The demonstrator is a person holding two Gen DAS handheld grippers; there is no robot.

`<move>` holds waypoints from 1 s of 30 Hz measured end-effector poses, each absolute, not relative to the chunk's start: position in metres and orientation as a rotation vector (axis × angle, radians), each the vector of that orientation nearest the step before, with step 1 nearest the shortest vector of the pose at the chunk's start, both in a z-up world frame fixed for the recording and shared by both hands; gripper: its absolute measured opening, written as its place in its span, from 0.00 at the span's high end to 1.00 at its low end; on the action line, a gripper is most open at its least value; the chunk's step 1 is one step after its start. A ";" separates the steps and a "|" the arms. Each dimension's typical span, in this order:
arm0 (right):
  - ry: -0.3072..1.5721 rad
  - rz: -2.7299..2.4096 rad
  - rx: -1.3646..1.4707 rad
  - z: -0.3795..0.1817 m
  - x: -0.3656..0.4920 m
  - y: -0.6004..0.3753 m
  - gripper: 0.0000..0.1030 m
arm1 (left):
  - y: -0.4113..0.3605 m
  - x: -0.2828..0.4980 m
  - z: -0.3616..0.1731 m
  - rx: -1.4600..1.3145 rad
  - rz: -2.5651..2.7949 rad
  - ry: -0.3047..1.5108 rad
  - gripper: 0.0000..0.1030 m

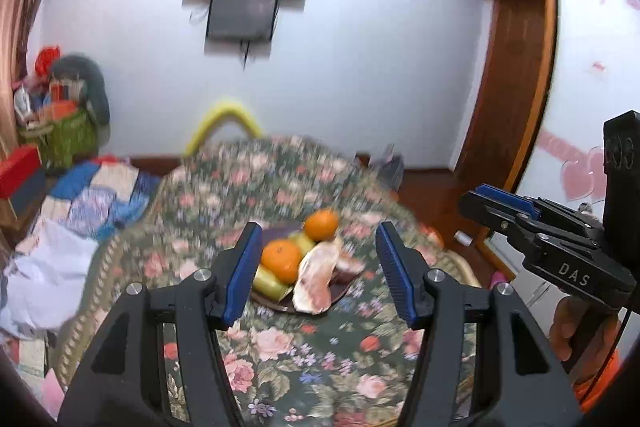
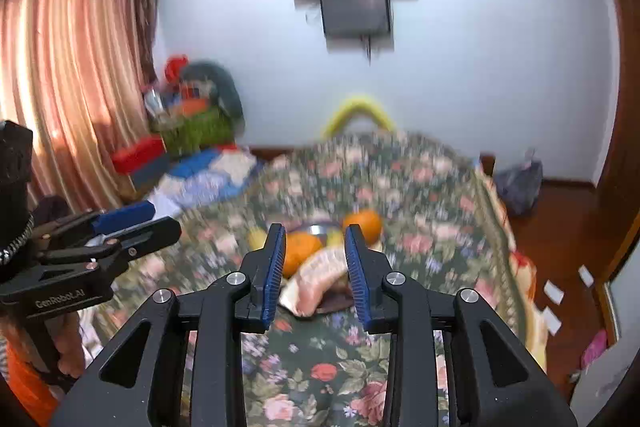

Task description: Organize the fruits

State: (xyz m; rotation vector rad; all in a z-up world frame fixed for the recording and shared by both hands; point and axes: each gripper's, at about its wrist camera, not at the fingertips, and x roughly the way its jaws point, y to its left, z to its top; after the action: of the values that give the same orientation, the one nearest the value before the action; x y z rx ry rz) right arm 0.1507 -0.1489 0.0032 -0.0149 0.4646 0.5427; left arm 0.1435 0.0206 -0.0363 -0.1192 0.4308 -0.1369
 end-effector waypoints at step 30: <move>0.207 0.467 0.016 0.049 0.062 -0.171 0.00 | 0.006 0.050 0.011 -0.079 -0.057 0.200 0.00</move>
State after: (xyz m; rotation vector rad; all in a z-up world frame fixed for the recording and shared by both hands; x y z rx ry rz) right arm 0.0623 -0.1709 0.0487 0.0162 0.2069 0.4673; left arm 0.0498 0.0057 0.0112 -0.0795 0.2000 -0.0570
